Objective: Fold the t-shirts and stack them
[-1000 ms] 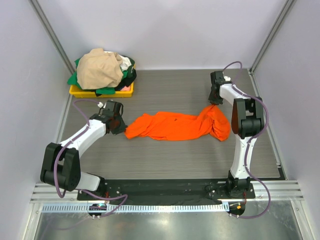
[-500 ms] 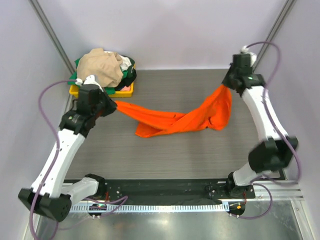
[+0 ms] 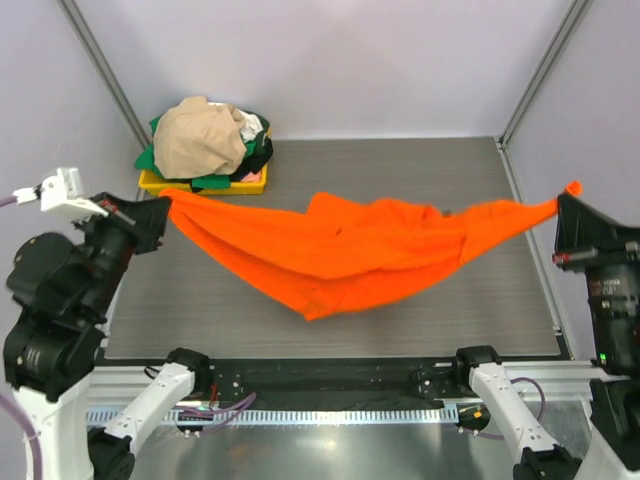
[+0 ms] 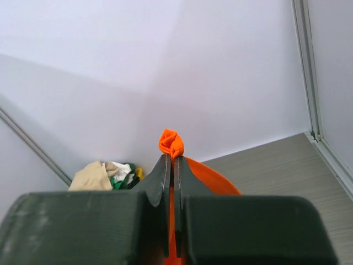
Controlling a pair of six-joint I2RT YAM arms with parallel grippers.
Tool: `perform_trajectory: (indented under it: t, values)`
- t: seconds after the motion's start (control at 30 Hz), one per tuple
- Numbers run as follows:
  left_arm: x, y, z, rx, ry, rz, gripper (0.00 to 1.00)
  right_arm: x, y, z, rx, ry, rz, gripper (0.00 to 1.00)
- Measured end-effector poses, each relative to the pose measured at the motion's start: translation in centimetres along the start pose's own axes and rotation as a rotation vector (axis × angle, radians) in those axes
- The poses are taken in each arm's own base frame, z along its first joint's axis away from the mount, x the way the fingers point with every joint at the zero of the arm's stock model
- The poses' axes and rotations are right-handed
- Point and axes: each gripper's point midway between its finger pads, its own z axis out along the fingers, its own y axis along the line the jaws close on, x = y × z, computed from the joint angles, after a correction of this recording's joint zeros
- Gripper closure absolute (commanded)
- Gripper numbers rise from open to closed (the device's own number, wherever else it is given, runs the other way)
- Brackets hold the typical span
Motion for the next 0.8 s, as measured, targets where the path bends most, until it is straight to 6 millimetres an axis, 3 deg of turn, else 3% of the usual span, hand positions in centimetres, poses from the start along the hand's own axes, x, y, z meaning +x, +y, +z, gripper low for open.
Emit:
perform_trajectory:
  t: [0.1, 0.17, 0.23, 0.33, 0.37, 0.43, 0.5, 0.57, 0.63, 0.67, 0.73, 0.8]
  values:
    - [-1.2, -0.3, -0.7, 0.009, -0.036, -0.004, 1.0, -0.4, 0.0, -1.5, -0.005, -0.005, 0.001, 0.99]
    - [-0.9, -0.5, 0.9, -0.006, -0.008, 0.005, 1.0, 0.5, -0.4, -1.2, 0.012, 0.029, 0.0, 0.99]
    - [0.0, -0.5, 4.4, -0.041, 0.052, 0.023, 1.0, 2.2, -1.2, -0.3, 0.051, 0.084, -0.006, 0.99]
    - [3.7, 0.8, 11.7, -0.132, 0.193, 0.06, 0.97, 6.1, -3.2, 1.9, 0.137, 0.195, -0.023, 0.99]
    - [6.1, 1.9, 14.5, -0.175, 0.265, 0.071, 0.91, 7.9, -4.0, 2.9, 0.172, 0.246, -0.031, 0.99]
    - [11.1, 4.5, 18.7, -0.251, 0.404, 0.093, 0.52, 11.4, -5.4, 4.7, 0.23, 0.346, -0.049, 0.99]
    - [18.1, 8.3, 21.6, -0.343, 0.586, 0.092, 0.22, 15.2, -6.9, 6.1, 0.277, 0.451, -0.068, 0.99]
    - [24.7, 12.1, 21.2, -0.43, 0.76, 0.084, 0.14, 19.0, -8.4, 6.8, 0.32, 0.551, -0.085, 0.99]
    - [30.0, 15.3, 18.0, -0.516, 0.906, 0.074, 0.13, 22.5, -9.9, 6.6, 0.36, 0.644, -0.103, 0.99]
    - [31.7, 16.4, 15.8, -0.552, 0.959, 0.071, 0.16, 23.6, -10.5, 6.3, 0.373, 0.672, -0.109, 0.99]
    - [33.4, 17.3, 11.3, -0.59, 1.012, 0.061, 0.19, 24.9, -11.1, 5.8, 0.389, 0.71, -0.116, 0.99]
    - [32.9, 16.3, 8.6, -0.561, 0.976, 0.048, 0.24, 25.3, -11.3, 5.8, 0.389, 0.71, -0.117, 0.99]
